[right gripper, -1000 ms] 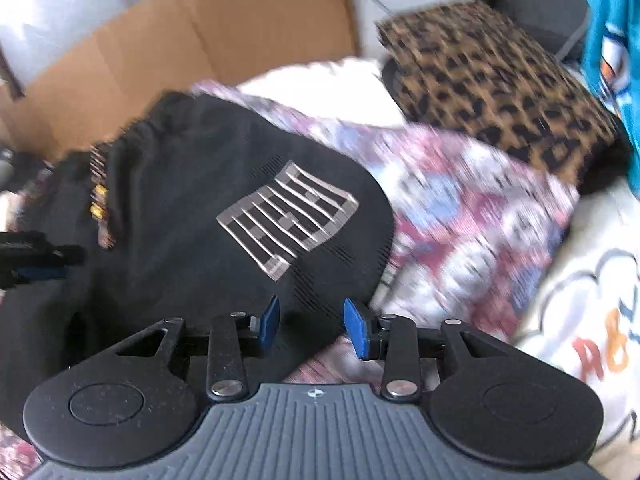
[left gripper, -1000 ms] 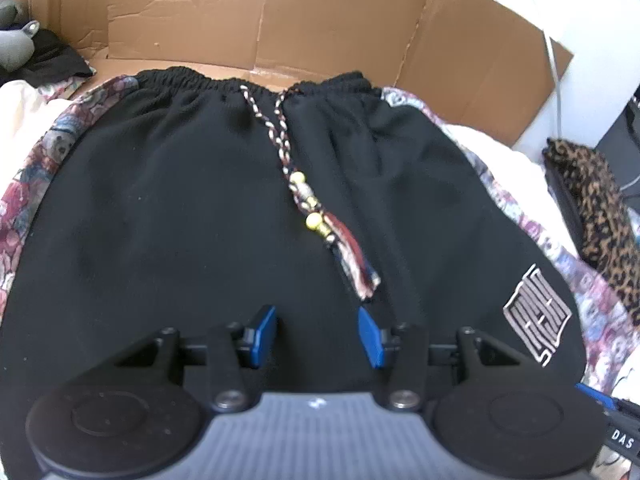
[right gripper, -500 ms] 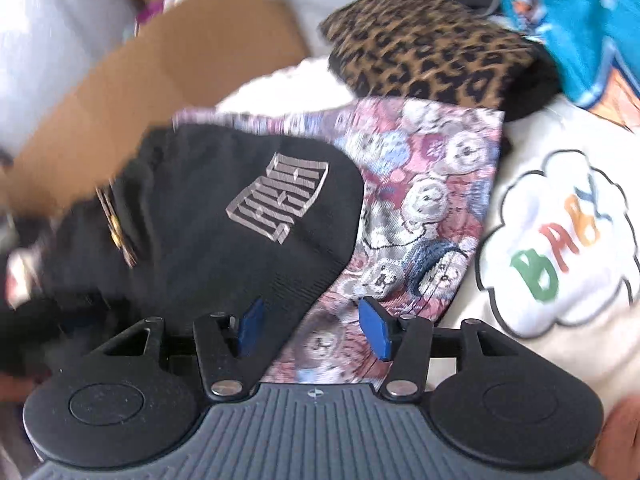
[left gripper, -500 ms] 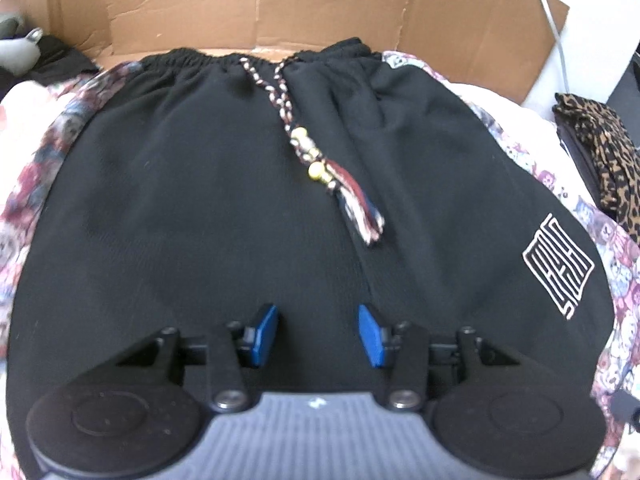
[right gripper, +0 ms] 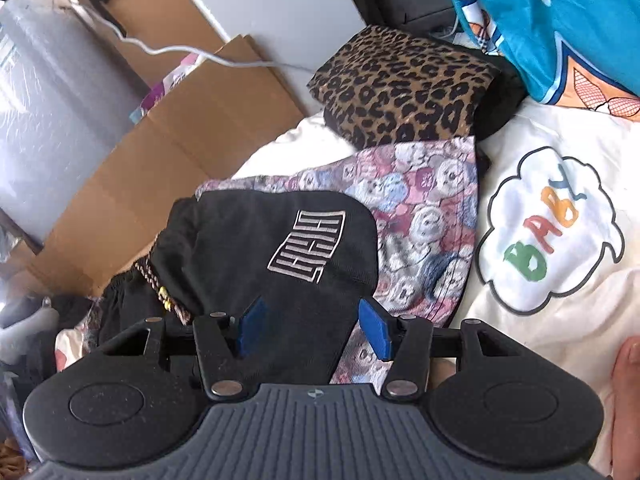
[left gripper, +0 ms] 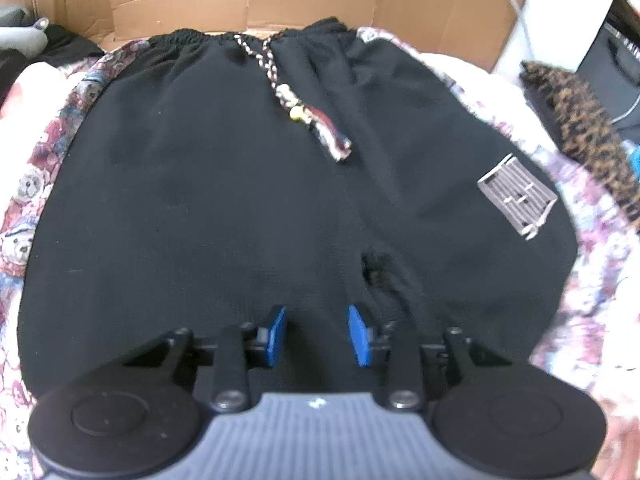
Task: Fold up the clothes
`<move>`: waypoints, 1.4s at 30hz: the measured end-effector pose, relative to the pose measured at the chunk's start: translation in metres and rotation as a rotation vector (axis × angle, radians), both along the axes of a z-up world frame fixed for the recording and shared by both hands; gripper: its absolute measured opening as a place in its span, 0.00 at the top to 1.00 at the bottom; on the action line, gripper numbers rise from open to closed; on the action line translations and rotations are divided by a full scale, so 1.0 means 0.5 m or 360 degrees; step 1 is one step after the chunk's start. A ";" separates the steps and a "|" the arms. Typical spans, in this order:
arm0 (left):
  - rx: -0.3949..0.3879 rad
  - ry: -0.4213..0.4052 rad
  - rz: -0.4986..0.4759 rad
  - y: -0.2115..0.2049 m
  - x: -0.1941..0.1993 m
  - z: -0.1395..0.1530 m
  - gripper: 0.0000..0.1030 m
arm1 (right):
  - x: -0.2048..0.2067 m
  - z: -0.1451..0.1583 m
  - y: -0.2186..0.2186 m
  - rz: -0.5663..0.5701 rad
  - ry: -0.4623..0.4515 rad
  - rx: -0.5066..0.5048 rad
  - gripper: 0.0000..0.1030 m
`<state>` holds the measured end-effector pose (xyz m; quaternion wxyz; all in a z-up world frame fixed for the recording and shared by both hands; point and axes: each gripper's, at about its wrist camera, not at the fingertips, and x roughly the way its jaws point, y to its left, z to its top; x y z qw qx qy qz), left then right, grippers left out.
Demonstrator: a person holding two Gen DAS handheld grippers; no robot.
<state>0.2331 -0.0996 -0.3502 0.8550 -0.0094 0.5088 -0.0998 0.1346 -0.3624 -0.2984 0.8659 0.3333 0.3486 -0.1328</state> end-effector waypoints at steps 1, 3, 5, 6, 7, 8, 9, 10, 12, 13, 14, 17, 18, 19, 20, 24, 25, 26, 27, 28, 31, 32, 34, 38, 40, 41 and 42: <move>-0.0022 -0.0018 -0.0007 0.008 -0.002 0.019 0.64 | 0.001 -0.003 0.004 0.0009 0.0004 0.0025 0.43; -0.0041 -0.0060 -0.0036 0.026 -0.002 0.060 0.64 | 0.006 -0.007 0.017 0.0037 0.0028 0.0045 0.43; -0.0051 -0.0101 -0.0065 0.048 -0.003 0.102 0.64 | 0.012 -0.007 0.038 0.0103 0.0032 0.0024 0.43; -0.0054 -0.0120 -0.0073 0.060 -0.003 0.122 0.64 | 0.015 -0.007 0.050 0.0149 0.0025 0.0014 0.43; -0.0055 -0.0136 -0.0075 0.073 -0.001 0.139 0.64 | 0.018 -0.007 0.063 0.0196 0.0020 0.0007 0.43; -0.0056 -0.0152 -0.0077 0.085 0.001 0.155 0.64 | 0.021 -0.007 0.077 0.0246 0.0020 -0.0002 0.43; -0.0049 -0.0170 -0.0078 0.097 0.003 0.171 0.64 | 0.025 -0.008 0.092 0.0298 0.0026 -0.0012 0.44; -0.0030 -0.0193 -0.0077 0.106 0.006 0.183 0.64 | 0.029 -0.009 0.107 0.0352 0.0031 -0.0020 0.44; 0.0010 -0.0238 -0.0075 0.127 0.010 0.208 0.64 | 0.036 -0.010 0.139 0.0463 0.0037 -0.0025 0.45; 0.0033 -0.0261 -0.0072 0.140 0.010 0.219 0.64 | 0.038 -0.011 0.154 0.0519 0.0039 -0.0027 0.47; 0.0058 -0.0282 -0.0069 0.156 0.008 0.229 0.64 | 0.040 -0.012 0.169 0.0569 0.0043 -0.0029 0.50; 0.0157 -0.0306 -0.0043 0.209 0.005 0.247 0.64 | 0.047 -0.015 0.212 0.0702 0.0065 -0.0019 0.50; 0.0193 -0.0304 -0.0031 0.225 0.007 0.247 0.64 | 0.048 -0.018 0.225 0.0737 0.0083 -0.0008 0.50; 0.0222 -0.0299 -0.0018 0.243 0.006 0.244 0.64 | 0.050 -0.021 0.238 0.0775 0.0102 -0.0001 0.51; 0.0245 -0.0289 -0.0005 0.261 0.005 0.238 0.64 | 0.050 -0.024 0.250 0.0806 0.0118 -0.0003 0.51; 0.0330 -0.0209 0.0062 0.322 -0.003 0.187 0.64 | 0.045 -0.040 0.292 0.0904 0.0170 -0.0044 0.53; 0.0339 -0.0182 0.0079 0.335 -0.007 0.170 0.64 | 0.044 -0.046 0.300 0.0921 0.0188 -0.0060 0.57; 0.0348 -0.0155 0.0087 0.350 -0.010 0.155 0.65 | 0.042 -0.053 0.307 0.0934 0.0209 -0.0076 0.60; 0.0371 -0.0130 0.0101 0.365 -0.012 0.141 0.66 | 0.041 -0.061 0.312 0.0938 0.0234 -0.0086 0.65; 0.0395 -0.0106 0.0134 0.380 -0.015 0.127 0.68 | 0.040 -0.069 0.315 0.0937 0.0260 -0.0090 0.69; 0.0359 -0.0016 0.0239 0.431 -0.031 0.088 0.70 | 0.034 -0.093 0.320 0.0942 0.0319 -0.0076 0.77; 0.0348 0.0012 0.0251 0.442 -0.035 0.077 0.70 | 0.032 -0.099 0.322 0.0952 0.0336 -0.0079 0.77; 0.0367 0.0054 0.0238 0.455 -0.045 0.057 0.70 | 0.026 -0.109 0.327 0.0983 0.0369 -0.0107 0.79; 0.0394 0.0135 0.0213 0.471 -0.068 0.019 0.69 | 0.019 -0.126 0.339 0.1037 0.0447 -0.0128 0.80; 0.0441 0.0169 0.0223 0.477 -0.079 0.002 0.68 | 0.016 -0.129 0.345 0.1076 0.0481 -0.0144 0.80; 0.0431 0.0176 0.0228 0.480 -0.084 -0.003 0.67 | 0.014 -0.130 0.348 0.1097 0.0497 -0.0154 0.80; 0.0412 0.0180 0.0234 0.484 -0.090 -0.006 0.67 | 0.012 -0.131 0.352 0.1119 0.0515 -0.0170 0.81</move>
